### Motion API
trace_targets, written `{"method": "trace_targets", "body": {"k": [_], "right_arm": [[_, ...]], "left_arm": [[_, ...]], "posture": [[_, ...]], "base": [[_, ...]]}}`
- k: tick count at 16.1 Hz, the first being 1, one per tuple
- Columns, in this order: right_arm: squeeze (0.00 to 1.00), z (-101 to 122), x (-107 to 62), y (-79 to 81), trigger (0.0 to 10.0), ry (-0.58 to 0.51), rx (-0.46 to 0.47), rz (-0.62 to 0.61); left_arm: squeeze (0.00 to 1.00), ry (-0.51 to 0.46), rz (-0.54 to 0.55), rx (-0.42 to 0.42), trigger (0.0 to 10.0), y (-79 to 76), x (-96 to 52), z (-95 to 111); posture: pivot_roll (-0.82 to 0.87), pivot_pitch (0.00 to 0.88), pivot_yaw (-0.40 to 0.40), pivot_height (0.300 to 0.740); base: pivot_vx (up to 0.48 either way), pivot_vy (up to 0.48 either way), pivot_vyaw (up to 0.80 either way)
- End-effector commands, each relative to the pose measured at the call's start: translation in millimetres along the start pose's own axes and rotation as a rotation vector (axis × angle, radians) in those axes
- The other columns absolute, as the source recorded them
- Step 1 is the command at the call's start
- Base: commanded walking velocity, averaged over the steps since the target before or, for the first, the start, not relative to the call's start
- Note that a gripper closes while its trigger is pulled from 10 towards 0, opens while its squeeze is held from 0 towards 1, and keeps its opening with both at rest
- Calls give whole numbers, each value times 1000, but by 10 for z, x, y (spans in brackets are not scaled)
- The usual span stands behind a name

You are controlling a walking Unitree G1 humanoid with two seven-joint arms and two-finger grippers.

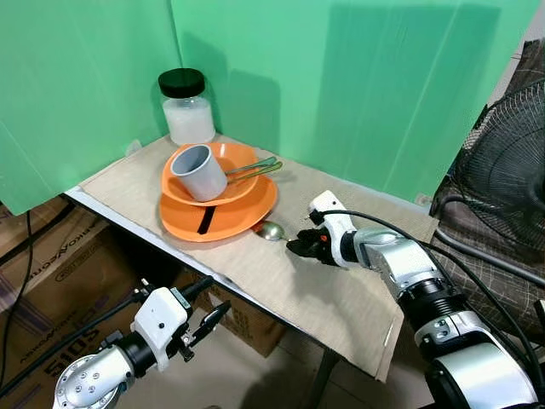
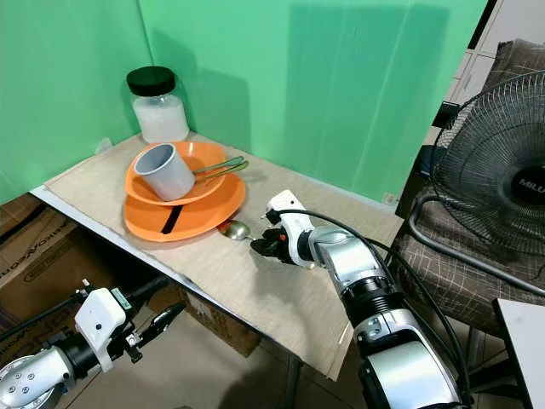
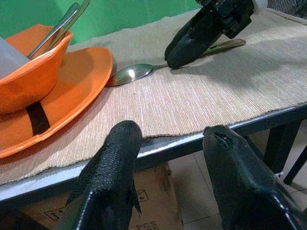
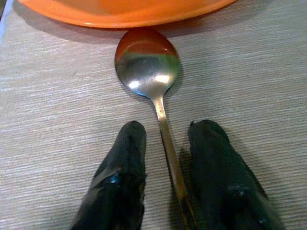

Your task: Setting the table

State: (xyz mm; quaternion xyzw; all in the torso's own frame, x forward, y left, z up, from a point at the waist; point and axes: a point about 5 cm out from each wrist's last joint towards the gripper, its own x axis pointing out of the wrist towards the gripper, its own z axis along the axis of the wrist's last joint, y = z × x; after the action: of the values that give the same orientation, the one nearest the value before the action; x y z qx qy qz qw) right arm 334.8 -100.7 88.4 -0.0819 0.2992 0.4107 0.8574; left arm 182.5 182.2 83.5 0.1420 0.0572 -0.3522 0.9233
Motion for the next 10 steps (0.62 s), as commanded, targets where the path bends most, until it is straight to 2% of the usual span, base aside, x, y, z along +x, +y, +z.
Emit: {"method": "trace_targets", "body": {"k": [1,10], "right_arm": [[0,-58,27,39,0,39,-9,20],[0,-59,18,11,0,38,-23,8]], "left_arm": [[0,0,-8,7,10000,12,2,24],[0,4,-6,14,10000,31,17,24]], "posture": [[-50,0,19,740],[-52,0,20,740]], "base": [[0,0,0],[0,0,0]]}}
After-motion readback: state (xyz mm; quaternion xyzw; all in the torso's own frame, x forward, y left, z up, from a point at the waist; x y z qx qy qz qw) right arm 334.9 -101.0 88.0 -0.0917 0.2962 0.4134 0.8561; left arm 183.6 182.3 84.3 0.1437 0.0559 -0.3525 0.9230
